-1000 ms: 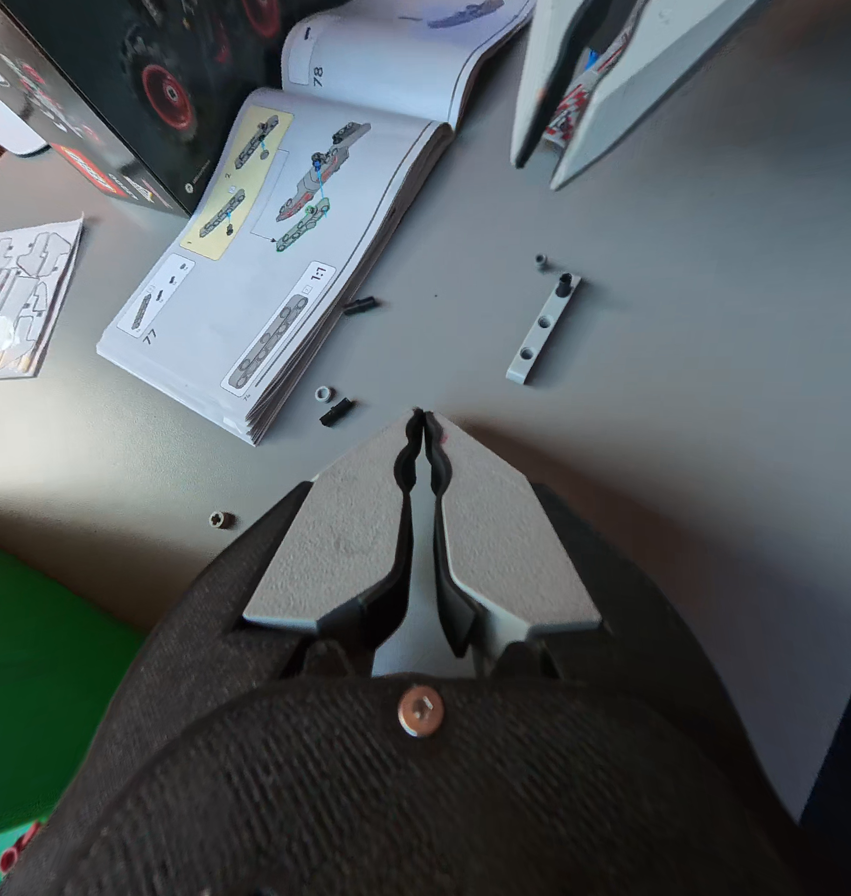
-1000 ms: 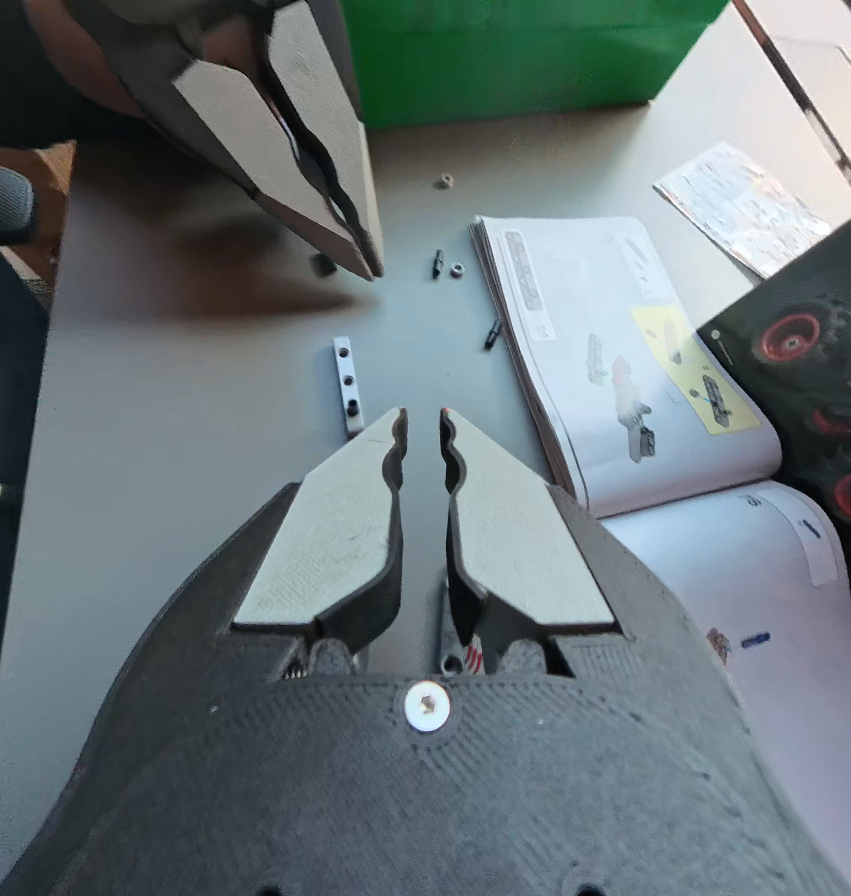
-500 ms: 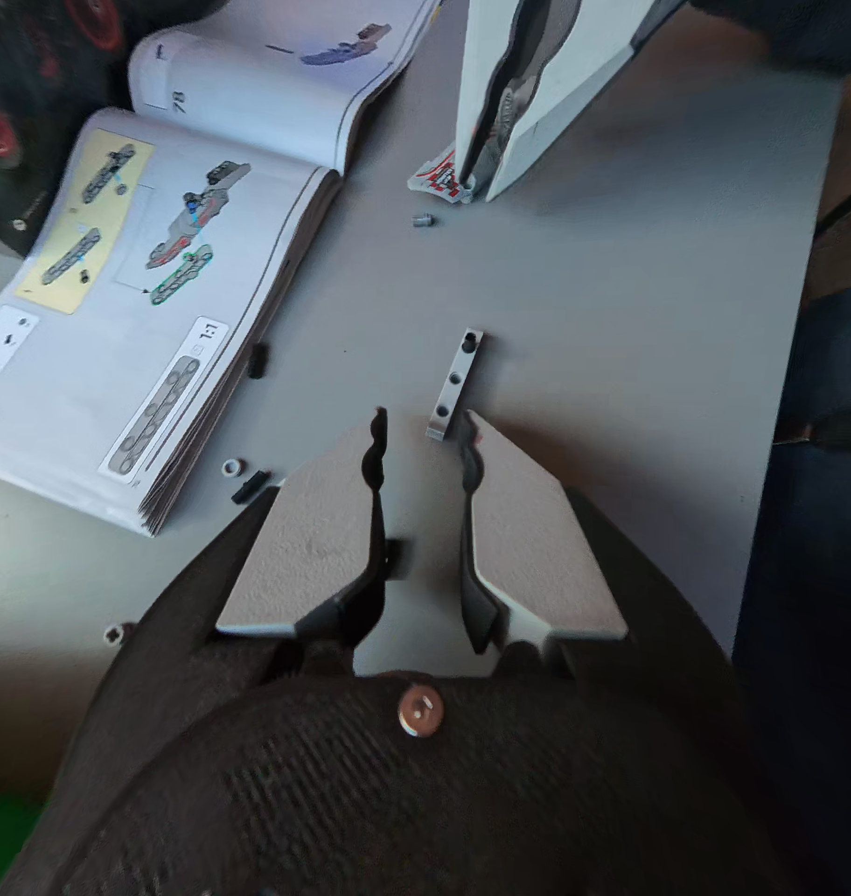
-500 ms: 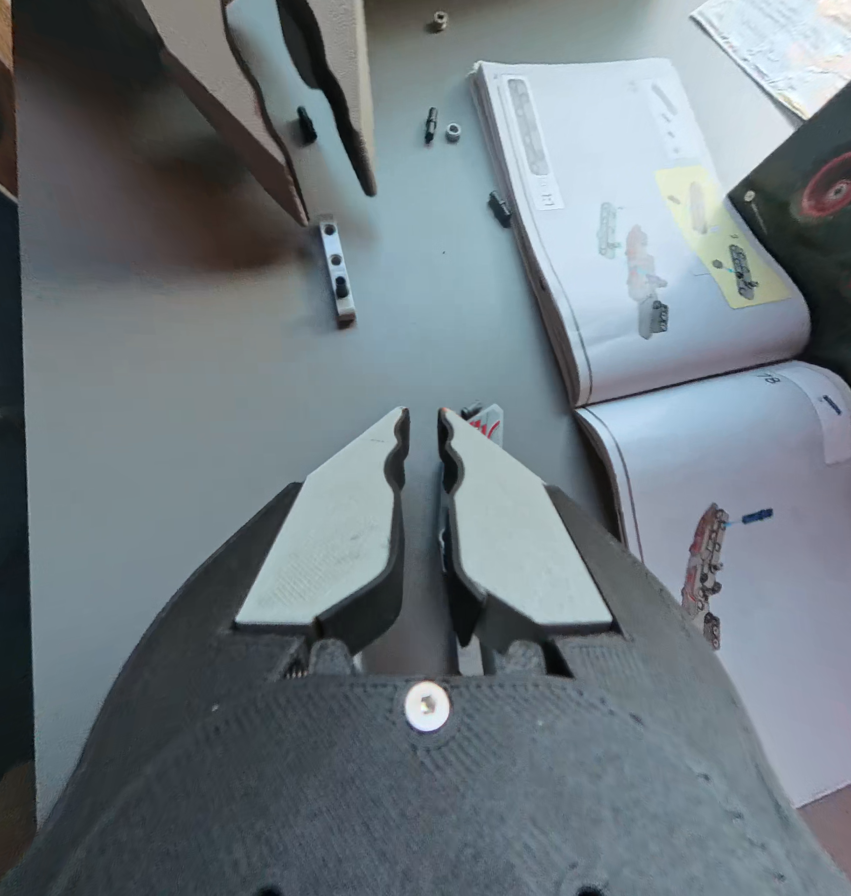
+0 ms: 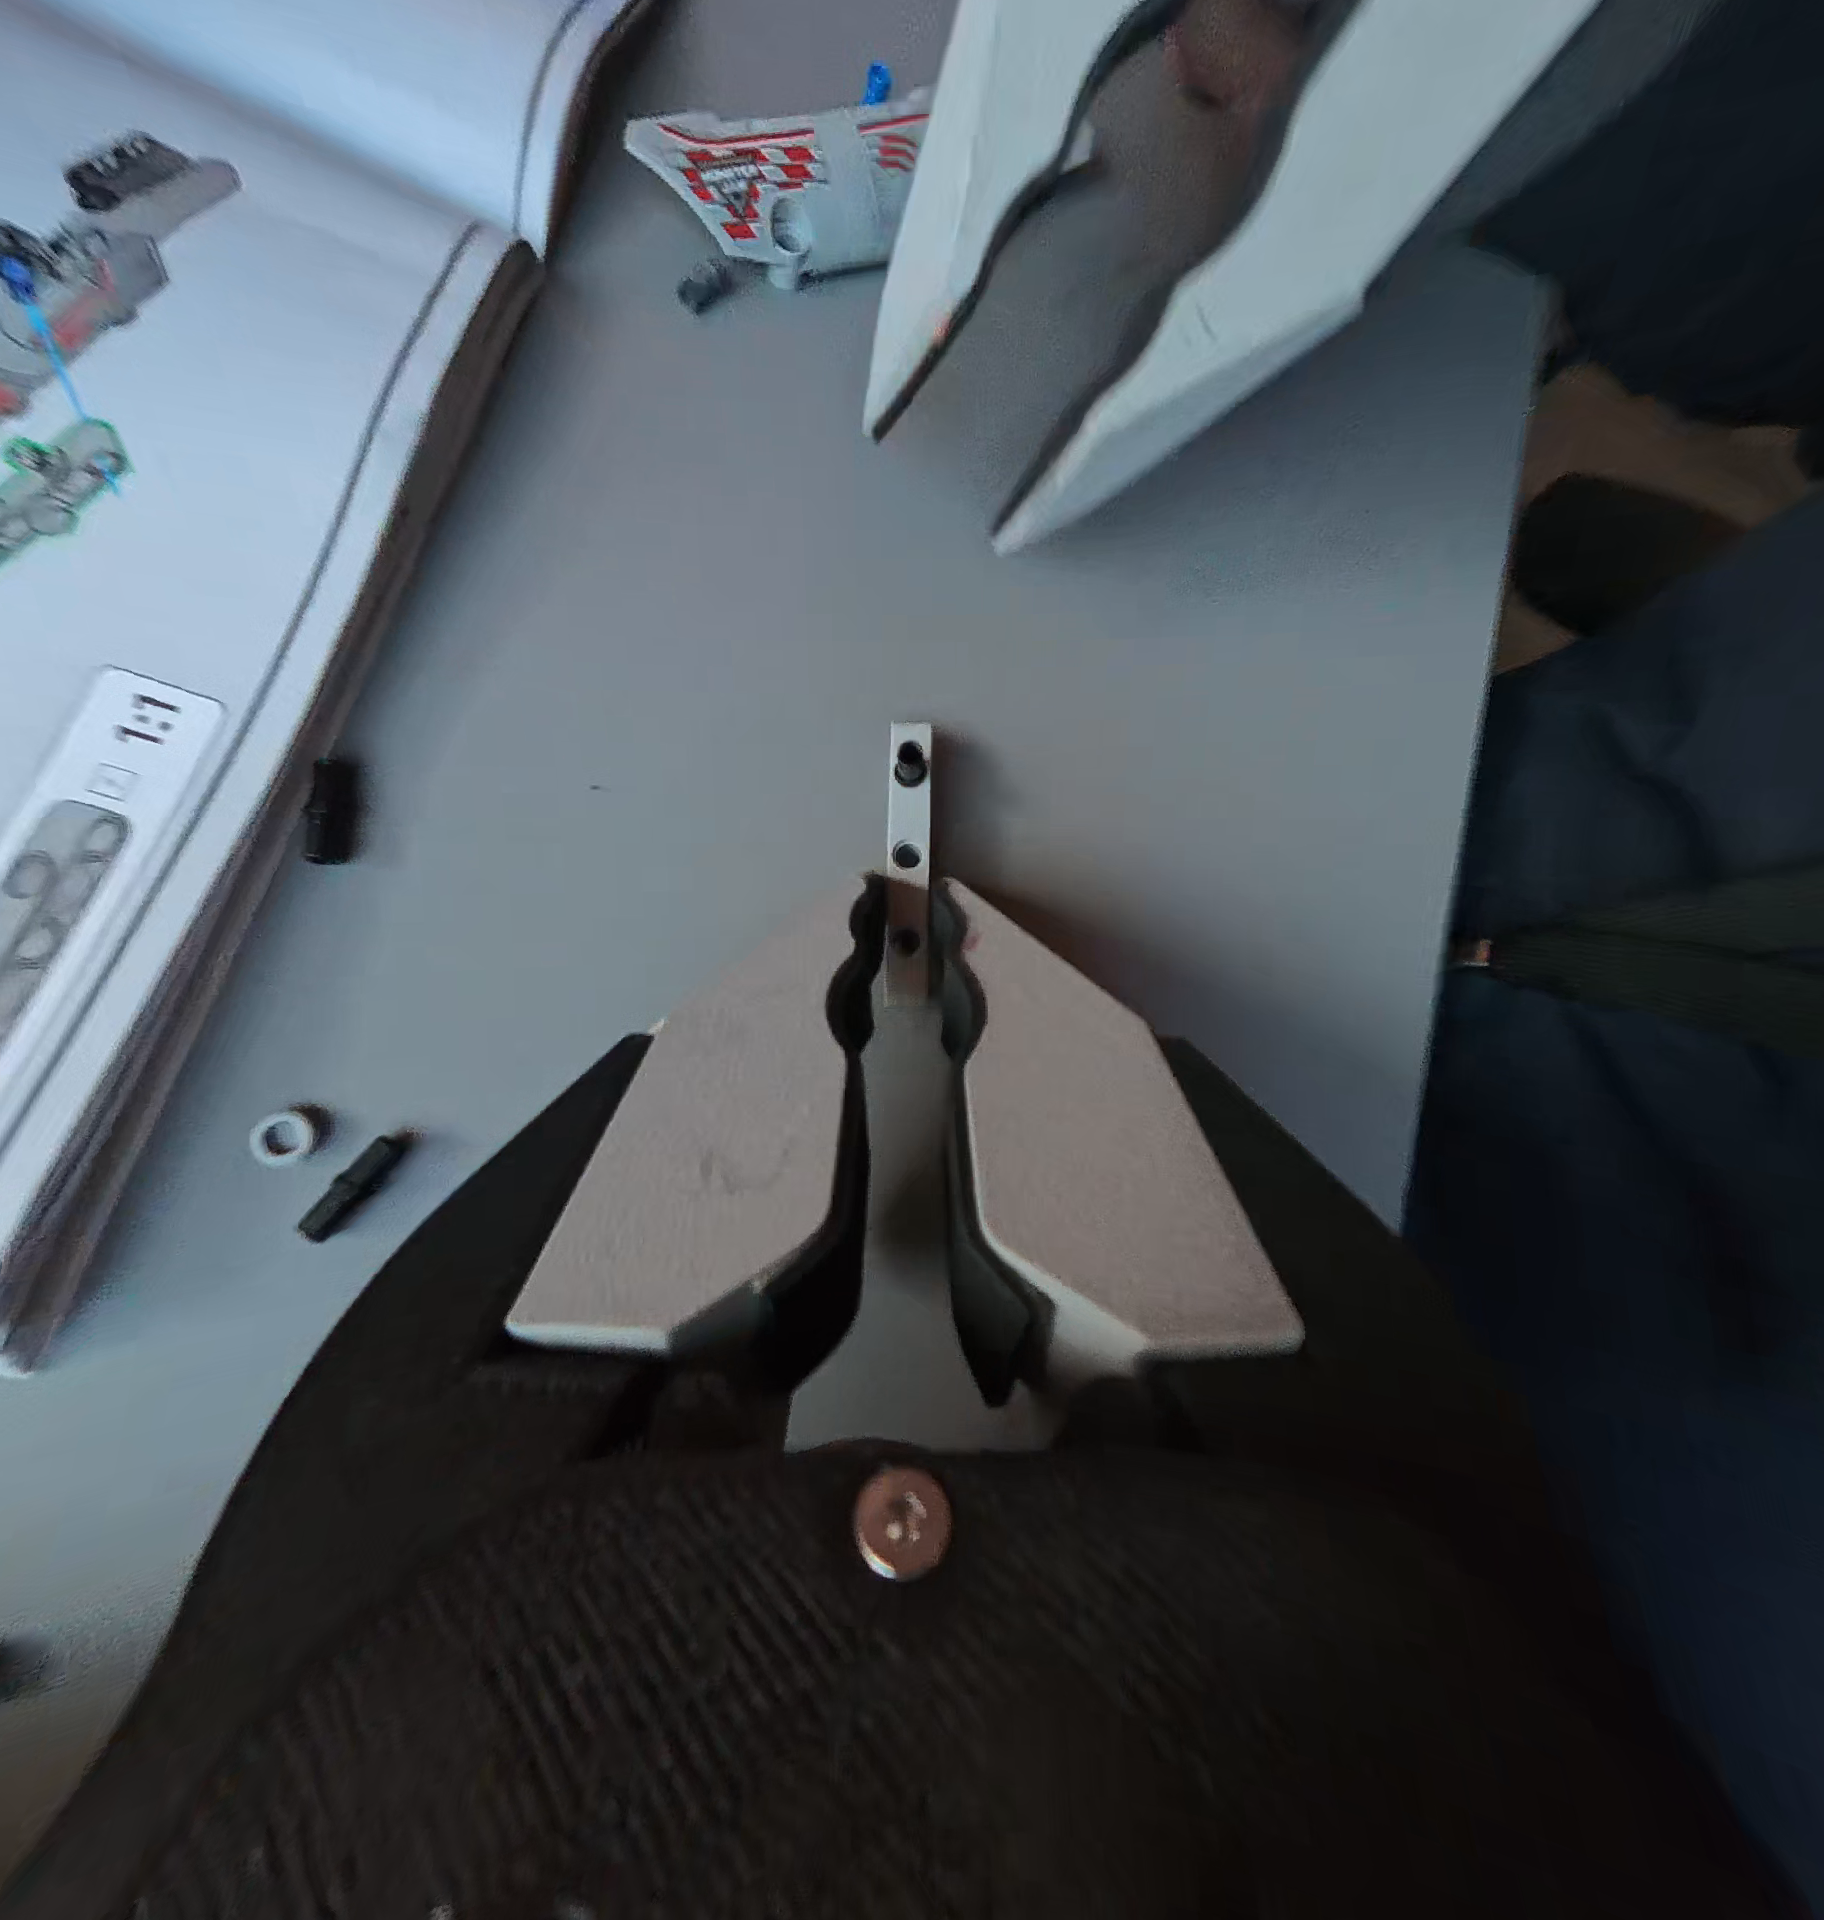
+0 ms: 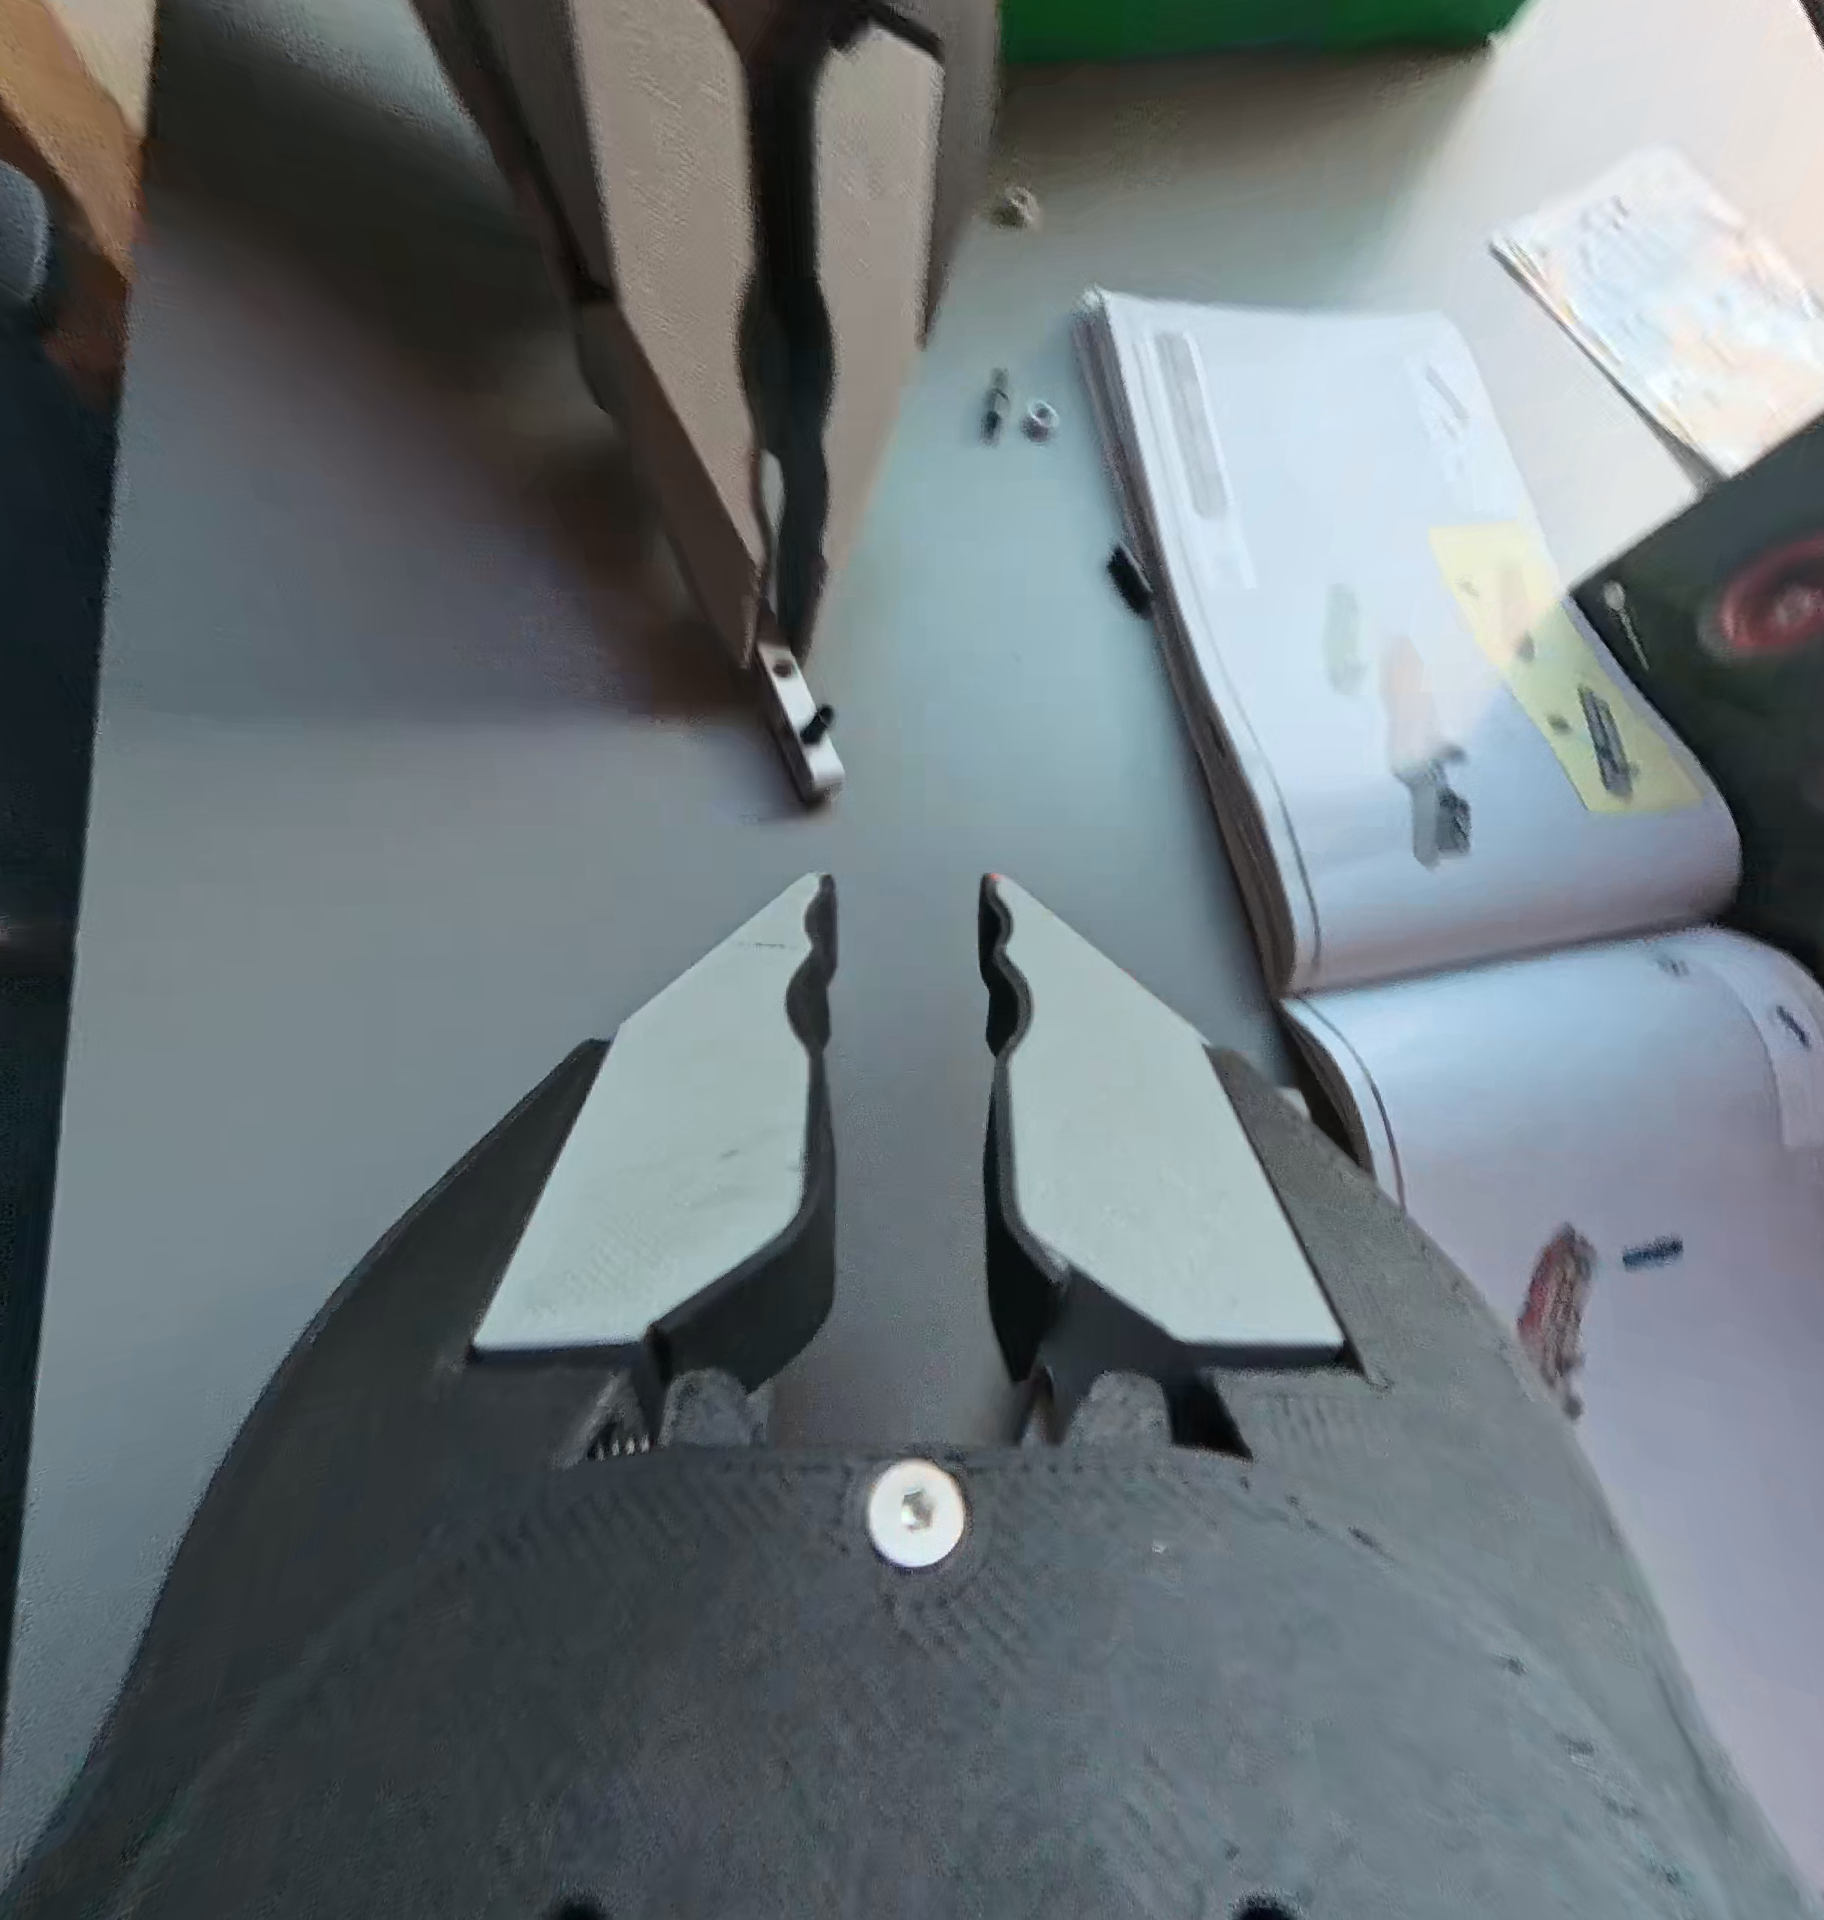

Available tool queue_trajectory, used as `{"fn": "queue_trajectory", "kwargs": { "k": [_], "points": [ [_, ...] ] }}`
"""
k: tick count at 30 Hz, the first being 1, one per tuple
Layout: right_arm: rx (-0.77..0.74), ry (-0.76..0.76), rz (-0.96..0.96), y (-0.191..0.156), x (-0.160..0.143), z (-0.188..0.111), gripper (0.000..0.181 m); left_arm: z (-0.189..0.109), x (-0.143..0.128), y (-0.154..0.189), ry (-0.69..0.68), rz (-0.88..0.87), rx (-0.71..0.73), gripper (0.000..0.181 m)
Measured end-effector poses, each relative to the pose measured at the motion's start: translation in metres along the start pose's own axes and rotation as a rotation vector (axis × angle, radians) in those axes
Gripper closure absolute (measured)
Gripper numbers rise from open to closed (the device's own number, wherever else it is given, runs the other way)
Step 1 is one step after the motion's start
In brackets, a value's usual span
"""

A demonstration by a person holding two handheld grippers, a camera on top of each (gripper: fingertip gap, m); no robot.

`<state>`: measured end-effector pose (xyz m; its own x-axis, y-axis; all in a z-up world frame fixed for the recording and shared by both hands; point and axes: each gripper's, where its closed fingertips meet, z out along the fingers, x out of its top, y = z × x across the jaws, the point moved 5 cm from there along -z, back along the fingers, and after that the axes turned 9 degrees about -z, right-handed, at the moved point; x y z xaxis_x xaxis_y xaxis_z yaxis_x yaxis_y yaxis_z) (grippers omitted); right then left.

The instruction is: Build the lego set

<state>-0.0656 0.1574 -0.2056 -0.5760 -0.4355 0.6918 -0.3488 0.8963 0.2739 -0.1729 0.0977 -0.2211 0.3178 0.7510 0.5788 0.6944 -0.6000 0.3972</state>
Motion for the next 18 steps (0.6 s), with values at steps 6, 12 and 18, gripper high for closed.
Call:
{"fn": "queue_trajectory", "kwargs": {
  "k": [6,12,18],
  "points": [
    [0.075,-0.013,-0.175,-0.021,0.014,0.028,0.160,0.003,-0.001,0.001,-0.019,-0.166,-0.207,0.177],
    [0.072,-0.021,-0.201,-0.026,0.017,0.031,0.174,0.003,0.002,0.001,0.030,-0.201,-0.258,0.175],
    [0.271,0.040,0.158,-0.014,0.014,0.026,0.174,0.007,-0.001,0.012,0.037,0.137,-0.024,0.163]
  ]
}}
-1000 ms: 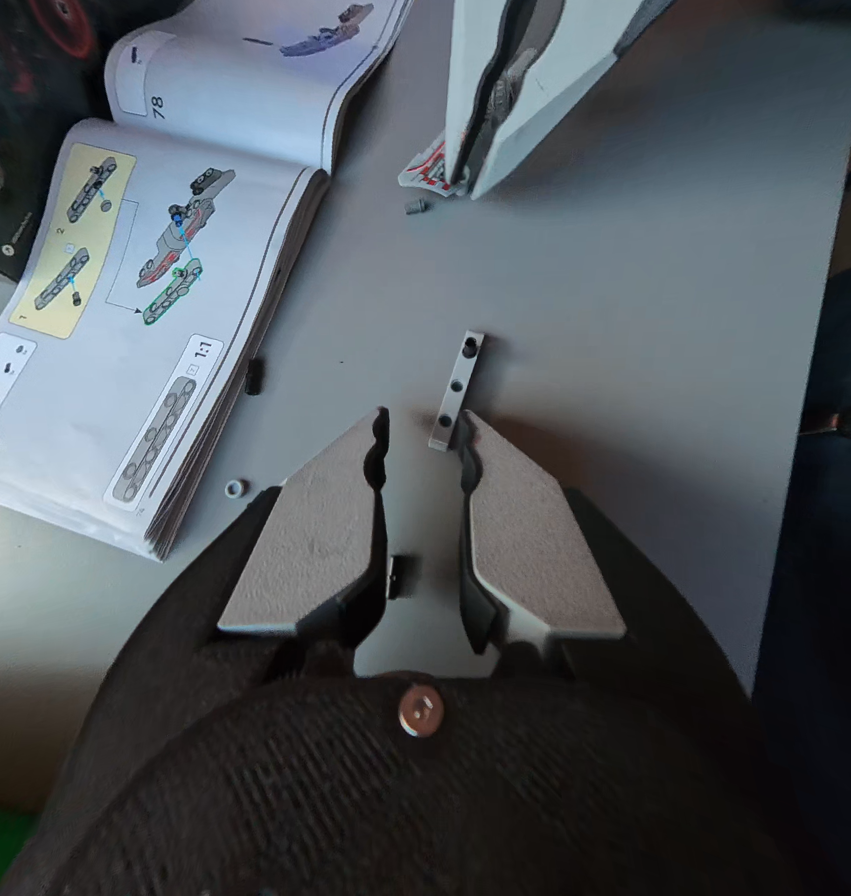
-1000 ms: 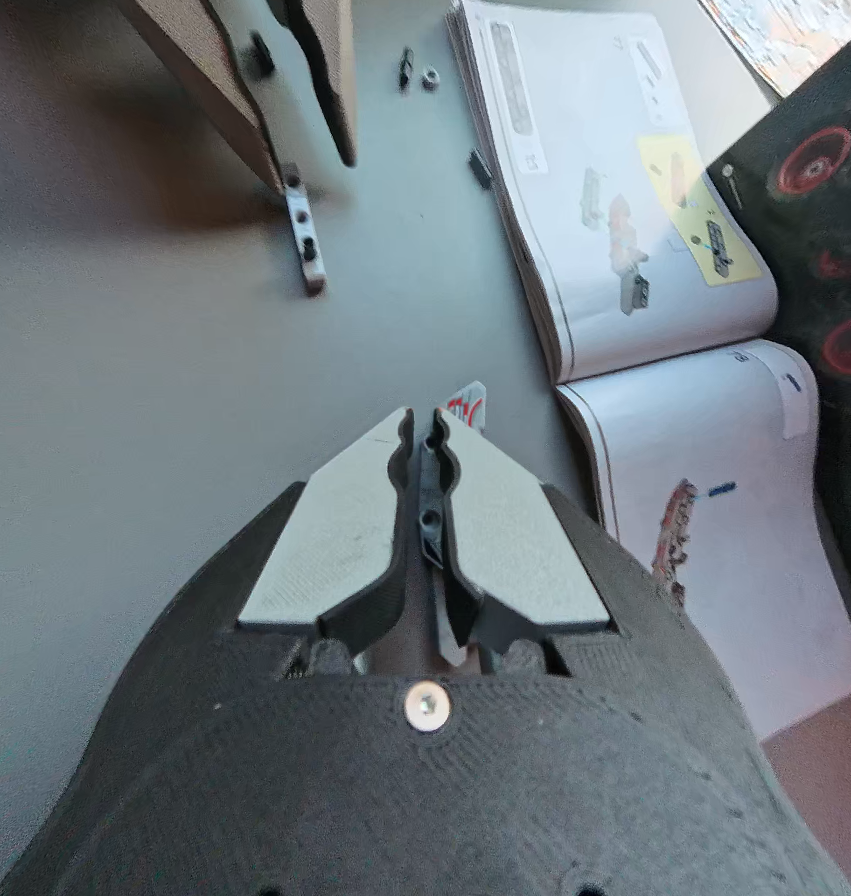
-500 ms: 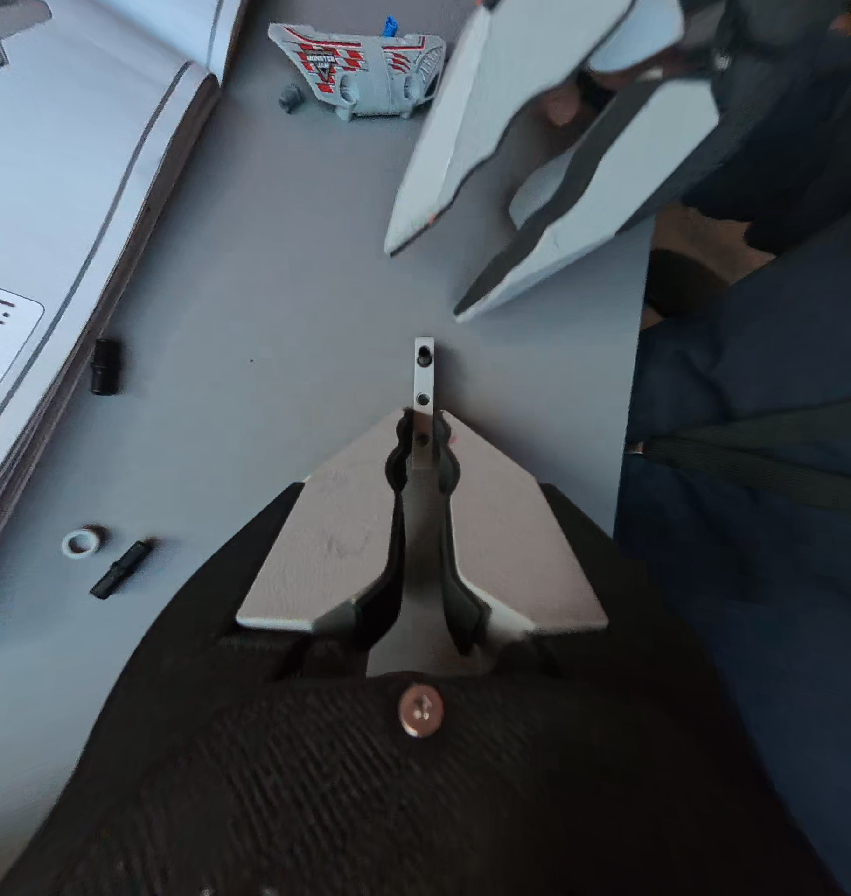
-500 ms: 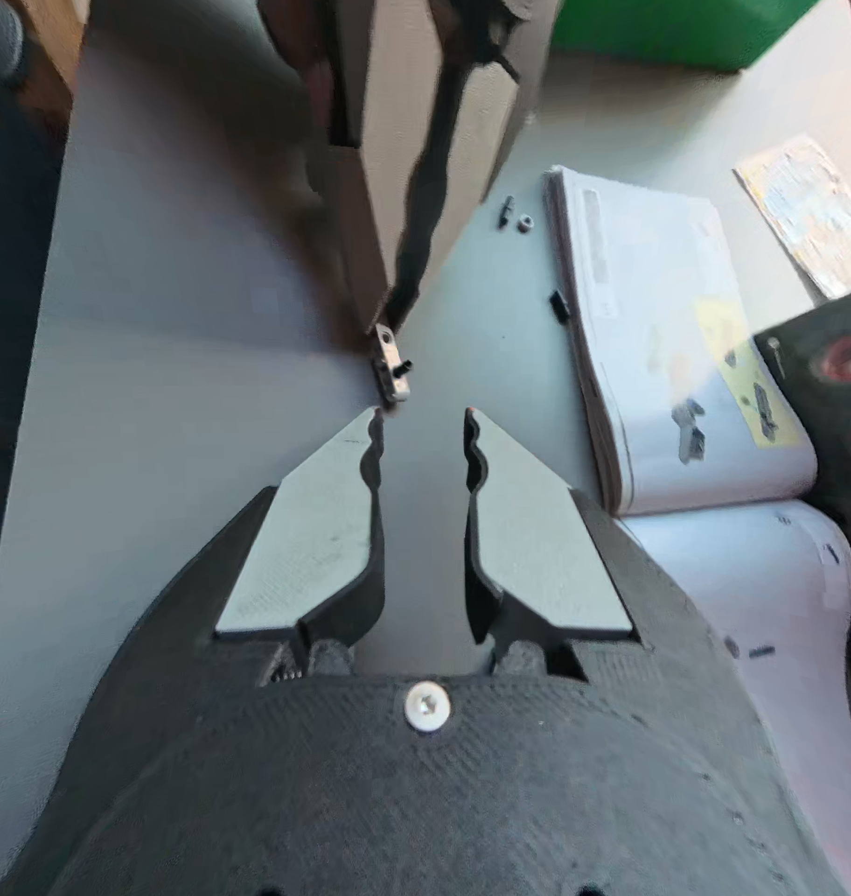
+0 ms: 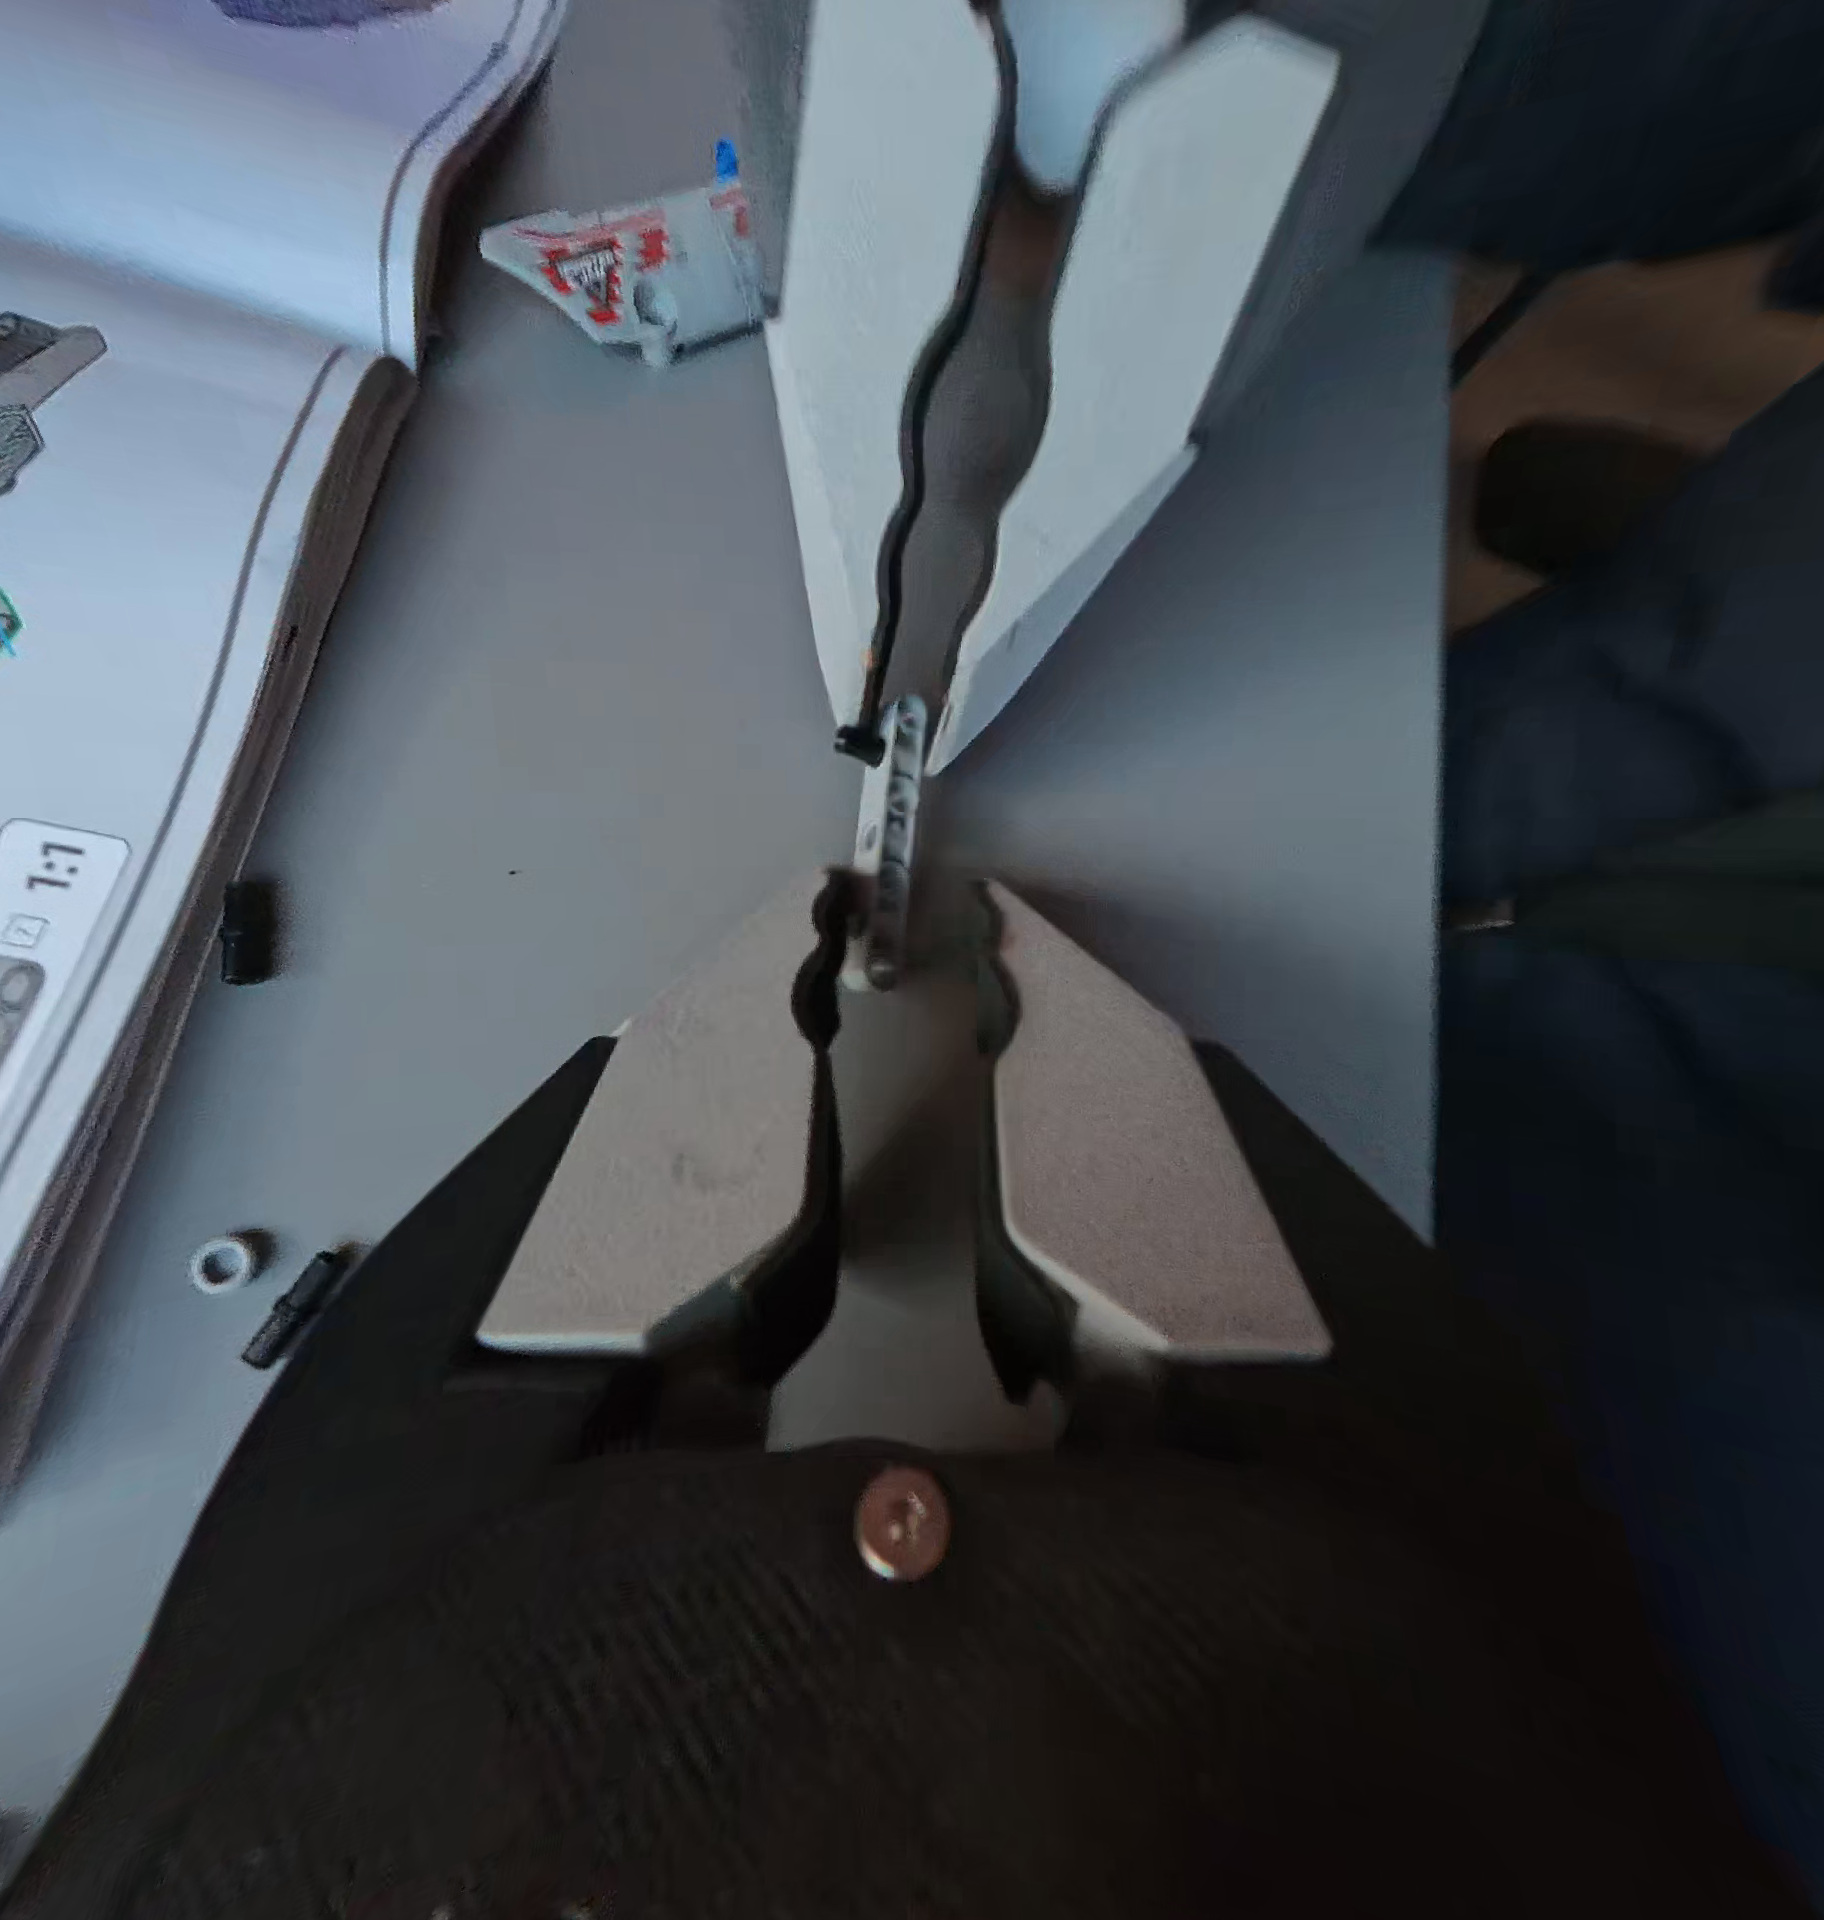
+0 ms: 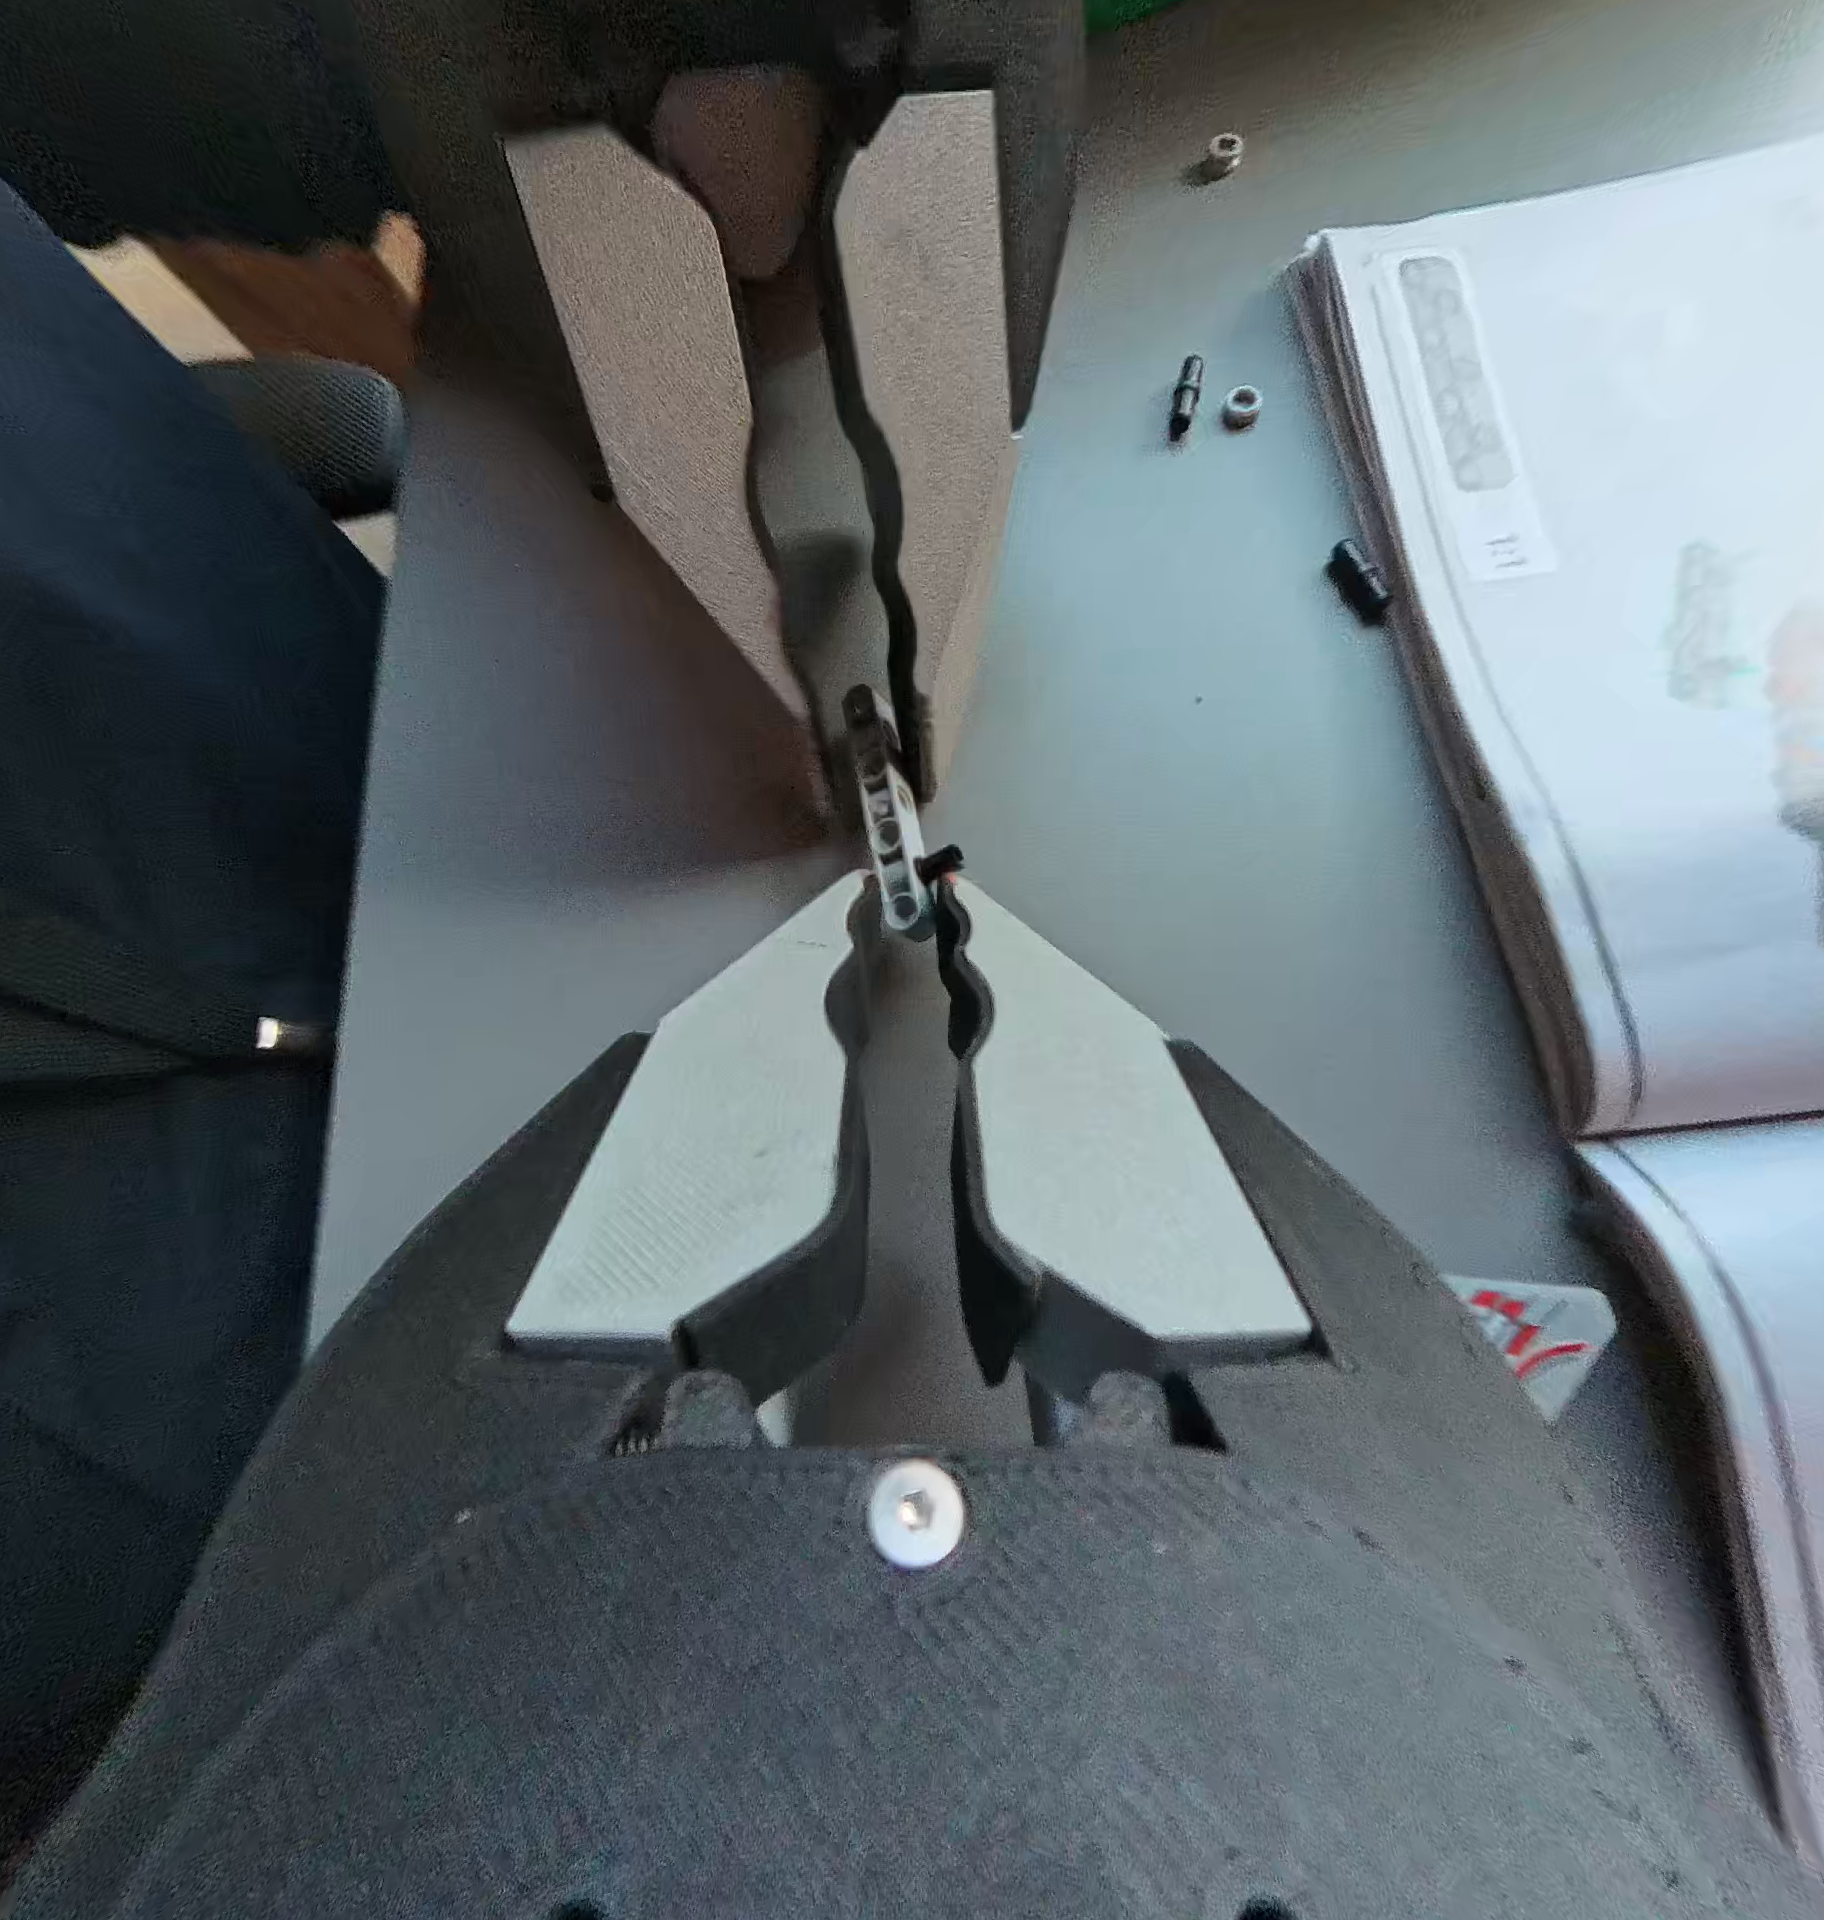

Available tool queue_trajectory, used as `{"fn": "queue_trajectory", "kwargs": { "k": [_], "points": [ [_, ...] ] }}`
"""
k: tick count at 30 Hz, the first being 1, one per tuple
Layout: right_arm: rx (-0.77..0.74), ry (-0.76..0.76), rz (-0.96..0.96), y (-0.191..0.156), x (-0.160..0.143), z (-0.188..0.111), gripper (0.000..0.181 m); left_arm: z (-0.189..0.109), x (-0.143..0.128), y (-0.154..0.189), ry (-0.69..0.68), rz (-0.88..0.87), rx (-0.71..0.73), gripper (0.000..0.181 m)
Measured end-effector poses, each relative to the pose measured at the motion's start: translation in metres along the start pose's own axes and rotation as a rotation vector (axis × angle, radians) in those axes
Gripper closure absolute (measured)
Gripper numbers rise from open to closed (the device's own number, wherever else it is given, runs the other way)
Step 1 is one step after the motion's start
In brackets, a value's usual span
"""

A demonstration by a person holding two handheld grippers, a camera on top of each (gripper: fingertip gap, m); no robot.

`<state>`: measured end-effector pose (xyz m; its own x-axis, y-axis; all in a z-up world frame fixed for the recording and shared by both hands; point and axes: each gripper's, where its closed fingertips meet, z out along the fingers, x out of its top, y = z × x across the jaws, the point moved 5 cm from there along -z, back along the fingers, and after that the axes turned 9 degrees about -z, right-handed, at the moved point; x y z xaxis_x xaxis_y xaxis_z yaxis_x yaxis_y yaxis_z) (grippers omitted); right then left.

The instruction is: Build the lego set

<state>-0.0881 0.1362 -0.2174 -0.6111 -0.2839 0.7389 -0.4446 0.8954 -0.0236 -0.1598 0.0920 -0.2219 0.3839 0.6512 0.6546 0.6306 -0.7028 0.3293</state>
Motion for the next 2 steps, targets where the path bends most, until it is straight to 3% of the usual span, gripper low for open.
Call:
{"fn": "queue_trajectory", "kwargs": {
  "k": [2],
  "points": [
    [0.054,0.025,0.073,0.0018,-0.0008,-0.0006,0.174,0.0018,0.0008,-0.0002,0.003,0.067,0.057,0.174]
  ]
}}
